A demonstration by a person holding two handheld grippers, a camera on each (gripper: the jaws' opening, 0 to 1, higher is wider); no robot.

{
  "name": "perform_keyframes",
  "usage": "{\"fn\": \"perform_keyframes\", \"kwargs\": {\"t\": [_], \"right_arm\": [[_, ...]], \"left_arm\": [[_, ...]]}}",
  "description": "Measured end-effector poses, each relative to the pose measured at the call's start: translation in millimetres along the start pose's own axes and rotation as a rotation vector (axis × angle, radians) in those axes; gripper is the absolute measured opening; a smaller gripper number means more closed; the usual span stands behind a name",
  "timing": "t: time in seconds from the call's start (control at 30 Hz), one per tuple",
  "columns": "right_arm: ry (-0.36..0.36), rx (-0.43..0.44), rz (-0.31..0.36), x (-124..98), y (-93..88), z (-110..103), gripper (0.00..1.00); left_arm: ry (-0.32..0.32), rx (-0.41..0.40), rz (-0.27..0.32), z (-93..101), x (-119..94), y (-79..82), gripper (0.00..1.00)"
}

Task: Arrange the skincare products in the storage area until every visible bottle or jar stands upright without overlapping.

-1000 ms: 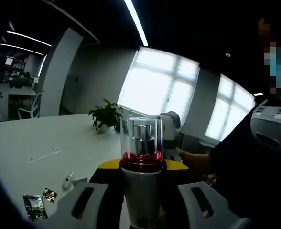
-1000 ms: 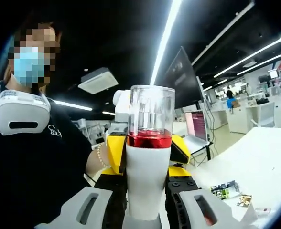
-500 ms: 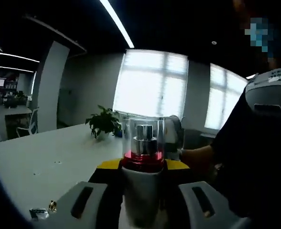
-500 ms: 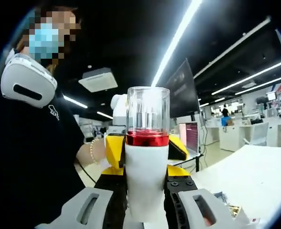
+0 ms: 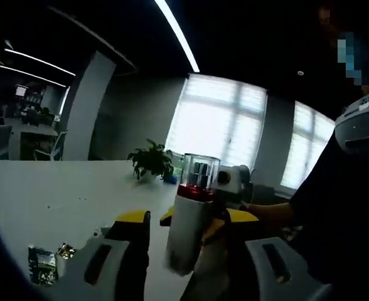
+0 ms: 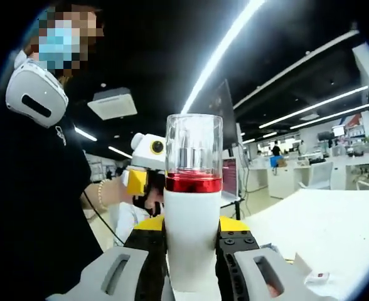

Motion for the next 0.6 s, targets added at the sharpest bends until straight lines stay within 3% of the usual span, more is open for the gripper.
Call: {"fn": "perform_keyframes", "kwargs": {"t": [0.3,0.43,0.6], "right_arm": [[-0.085,-0.031,-0.012,-17,-18.4,15,0.19],[-0.141,-0.003,-0.002,-33,-31.9,25,0.19],[-0.169,0.009,-0.009,-45,-44.8,38,0.19]], "left_arm": [[0.127,-0.022,-0.037,-12.0,-21,-36.1,0.63],[0.211,-0.037,-0.061,-17.2,-32,-55.2,0.71],[0.261,-0.029,-0.074,-19.2,-36,-68.2,0.82]]}}
Point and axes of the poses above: the point that each gripper's makers call its tool centre point, and the gripper's own axes: x roughly forward along the fingers, z roughly to its right, y roughly out of its top, the point moved 7 cm from there along -x, roughly backward along the fingers, and after that the axes turned 4 degrees about -y, right-handed, at the moved point
